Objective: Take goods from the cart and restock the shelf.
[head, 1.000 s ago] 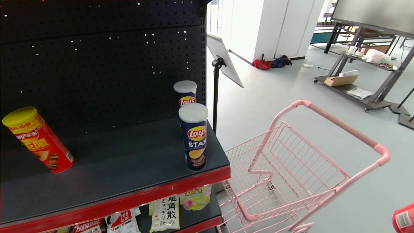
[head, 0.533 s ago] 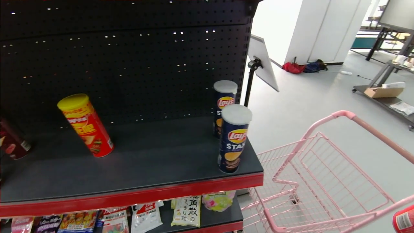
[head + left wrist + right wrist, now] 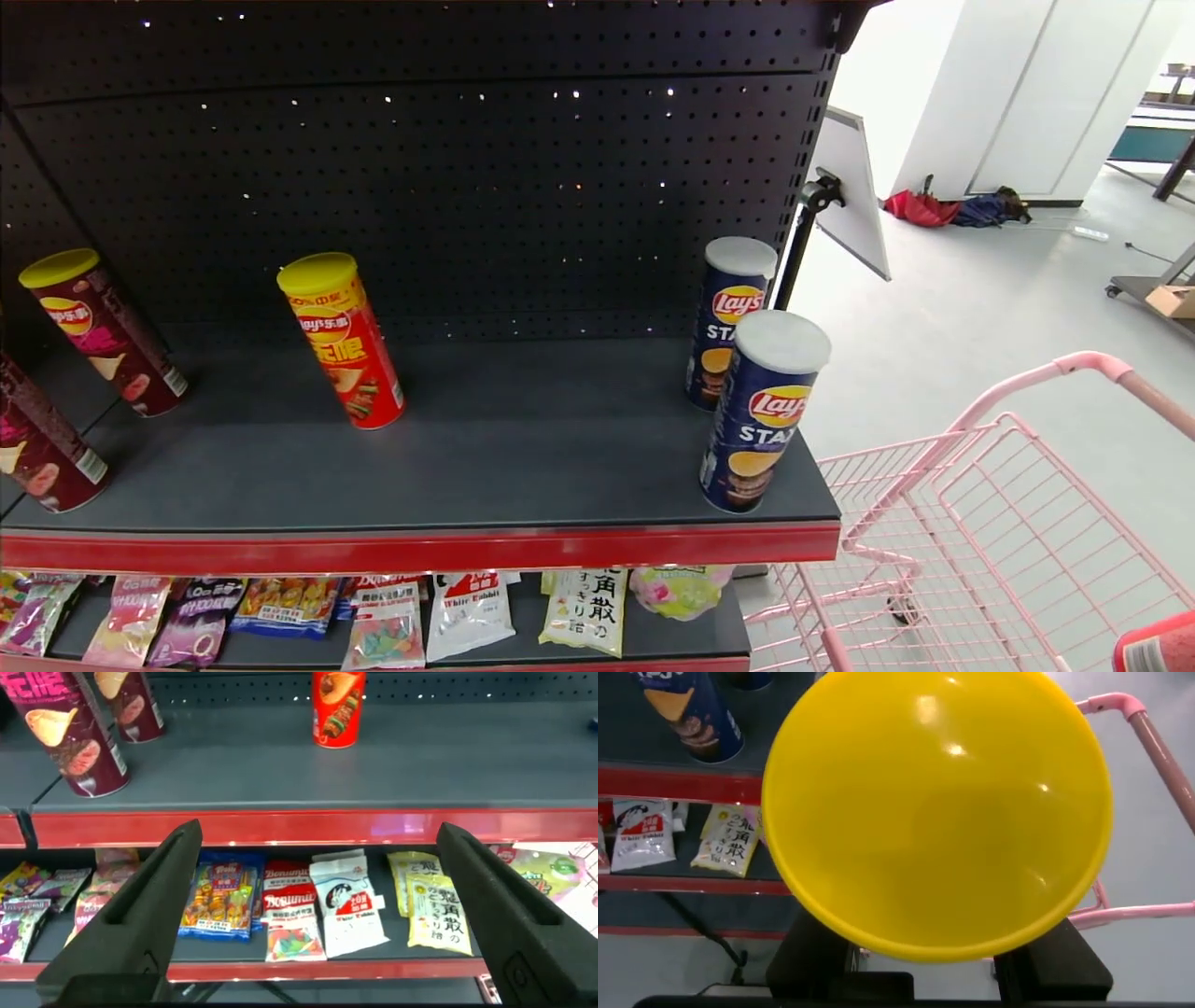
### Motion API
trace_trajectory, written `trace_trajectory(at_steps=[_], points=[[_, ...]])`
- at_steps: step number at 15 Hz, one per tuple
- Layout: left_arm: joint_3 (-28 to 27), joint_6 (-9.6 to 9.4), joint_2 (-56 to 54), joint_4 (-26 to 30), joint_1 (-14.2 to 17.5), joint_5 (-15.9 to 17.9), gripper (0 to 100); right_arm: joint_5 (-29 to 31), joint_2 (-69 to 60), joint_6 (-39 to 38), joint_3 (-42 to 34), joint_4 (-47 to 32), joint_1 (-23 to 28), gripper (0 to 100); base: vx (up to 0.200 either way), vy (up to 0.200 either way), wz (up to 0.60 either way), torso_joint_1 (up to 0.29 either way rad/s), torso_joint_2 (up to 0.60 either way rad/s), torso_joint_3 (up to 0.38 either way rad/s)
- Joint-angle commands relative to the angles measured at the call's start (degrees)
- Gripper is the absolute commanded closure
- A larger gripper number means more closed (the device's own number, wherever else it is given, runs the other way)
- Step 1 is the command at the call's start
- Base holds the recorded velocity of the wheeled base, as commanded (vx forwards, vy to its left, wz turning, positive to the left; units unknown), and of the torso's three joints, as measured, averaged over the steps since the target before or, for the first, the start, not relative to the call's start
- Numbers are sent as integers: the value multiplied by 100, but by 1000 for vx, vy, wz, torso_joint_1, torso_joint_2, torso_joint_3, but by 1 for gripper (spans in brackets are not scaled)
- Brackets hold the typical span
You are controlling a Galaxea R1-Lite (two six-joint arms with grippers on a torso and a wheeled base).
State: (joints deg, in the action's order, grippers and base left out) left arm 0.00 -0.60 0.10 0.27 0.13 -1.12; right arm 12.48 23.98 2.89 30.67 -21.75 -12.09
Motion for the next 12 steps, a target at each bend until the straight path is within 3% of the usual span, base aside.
trace_trajectory(at_steps=[1,2,12], points=[[0,-2,-1,0,4,-2,0,0,-464,-34,-457,320,-65,100,0,0,0,0,0,0],[0,-2,-1,0,4,-2,0,0,-517,-16,-553,391,-65,100,0,0,0,0,0,0],[0,-2,-1,0,4,-2,0,0,-622,-16,-703,417,-65,100,0,200,0,0,6,4]])
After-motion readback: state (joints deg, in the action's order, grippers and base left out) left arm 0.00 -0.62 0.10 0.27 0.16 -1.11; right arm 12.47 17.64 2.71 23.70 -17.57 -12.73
